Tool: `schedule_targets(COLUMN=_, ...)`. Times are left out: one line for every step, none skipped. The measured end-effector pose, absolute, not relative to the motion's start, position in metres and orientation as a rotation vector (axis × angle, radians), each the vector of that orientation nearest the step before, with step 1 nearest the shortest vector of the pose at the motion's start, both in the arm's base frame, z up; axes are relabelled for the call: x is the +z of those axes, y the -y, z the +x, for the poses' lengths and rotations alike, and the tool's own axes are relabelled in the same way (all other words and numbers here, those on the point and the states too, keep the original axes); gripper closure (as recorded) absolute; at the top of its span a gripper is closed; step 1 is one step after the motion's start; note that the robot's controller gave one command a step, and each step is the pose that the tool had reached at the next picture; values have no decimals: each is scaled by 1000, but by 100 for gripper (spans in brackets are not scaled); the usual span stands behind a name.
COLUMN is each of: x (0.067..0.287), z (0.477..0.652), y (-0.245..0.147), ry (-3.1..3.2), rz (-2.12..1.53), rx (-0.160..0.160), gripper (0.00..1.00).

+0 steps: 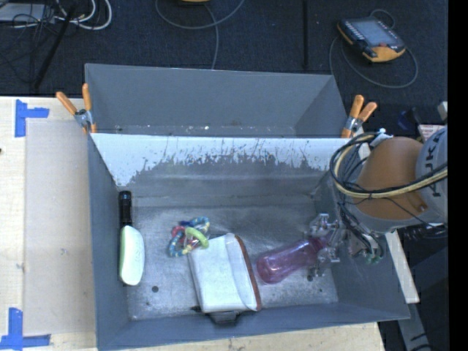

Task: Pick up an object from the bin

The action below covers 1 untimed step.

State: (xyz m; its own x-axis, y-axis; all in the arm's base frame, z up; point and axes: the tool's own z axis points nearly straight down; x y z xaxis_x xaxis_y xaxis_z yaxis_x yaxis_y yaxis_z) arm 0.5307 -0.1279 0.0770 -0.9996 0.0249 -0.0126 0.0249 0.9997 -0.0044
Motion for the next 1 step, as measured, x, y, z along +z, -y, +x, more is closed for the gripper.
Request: schedule_targets(x=77, z=531, y=128, ry=-3129, rz=38, rx=-7, gripper=100)
